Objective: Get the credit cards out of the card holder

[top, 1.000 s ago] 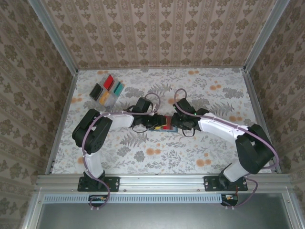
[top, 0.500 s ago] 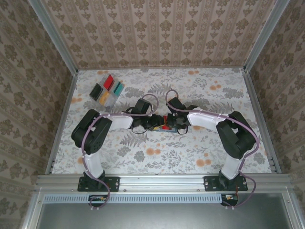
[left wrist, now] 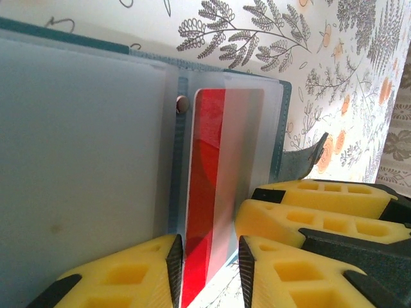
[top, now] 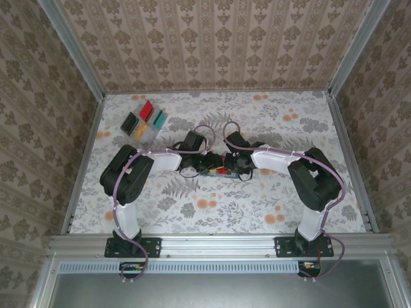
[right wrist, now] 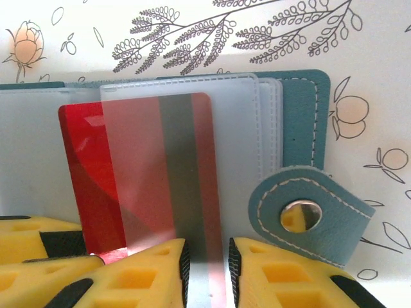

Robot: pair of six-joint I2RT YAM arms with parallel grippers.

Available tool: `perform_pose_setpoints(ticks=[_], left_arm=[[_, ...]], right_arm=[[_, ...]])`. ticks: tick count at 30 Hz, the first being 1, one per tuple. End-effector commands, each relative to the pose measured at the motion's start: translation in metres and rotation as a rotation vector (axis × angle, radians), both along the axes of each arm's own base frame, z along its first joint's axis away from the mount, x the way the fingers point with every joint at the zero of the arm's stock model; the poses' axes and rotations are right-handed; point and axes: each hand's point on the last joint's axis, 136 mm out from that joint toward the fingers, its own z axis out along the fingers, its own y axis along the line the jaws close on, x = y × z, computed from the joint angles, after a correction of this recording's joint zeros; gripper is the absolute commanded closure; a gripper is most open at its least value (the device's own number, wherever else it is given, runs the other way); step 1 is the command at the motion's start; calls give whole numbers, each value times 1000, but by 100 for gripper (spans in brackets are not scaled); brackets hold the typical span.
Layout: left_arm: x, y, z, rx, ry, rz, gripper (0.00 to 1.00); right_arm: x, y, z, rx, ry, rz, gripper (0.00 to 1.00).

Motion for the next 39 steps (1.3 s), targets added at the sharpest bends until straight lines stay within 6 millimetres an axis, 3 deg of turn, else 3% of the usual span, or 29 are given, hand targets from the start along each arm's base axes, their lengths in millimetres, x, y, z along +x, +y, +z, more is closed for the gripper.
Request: perform_pose_setpoints(ticks=[1,11,23,27,31,39], left_arm=[[-3,-6,-1,-11,29,-22,70],[2,-6,15,-41,-27,-26,88],[1,33,34,-3,-125,9,100],[1,45,44,35,-186,15,100],[2,55,56,74,-254,19,100],[1,76,81,154,-363,28,100]], right_arm=[[-9,-5,-15,-4,52,-18,72],[-11,-14,-15,-8,54,-37,72],[-9,-26,-5,-1,35,-49,73],[-2,-23,13,42,-12,-35,72],[6,-16,46,144,-105,-7,68],[6,-1,102,328,-251,81,45]])
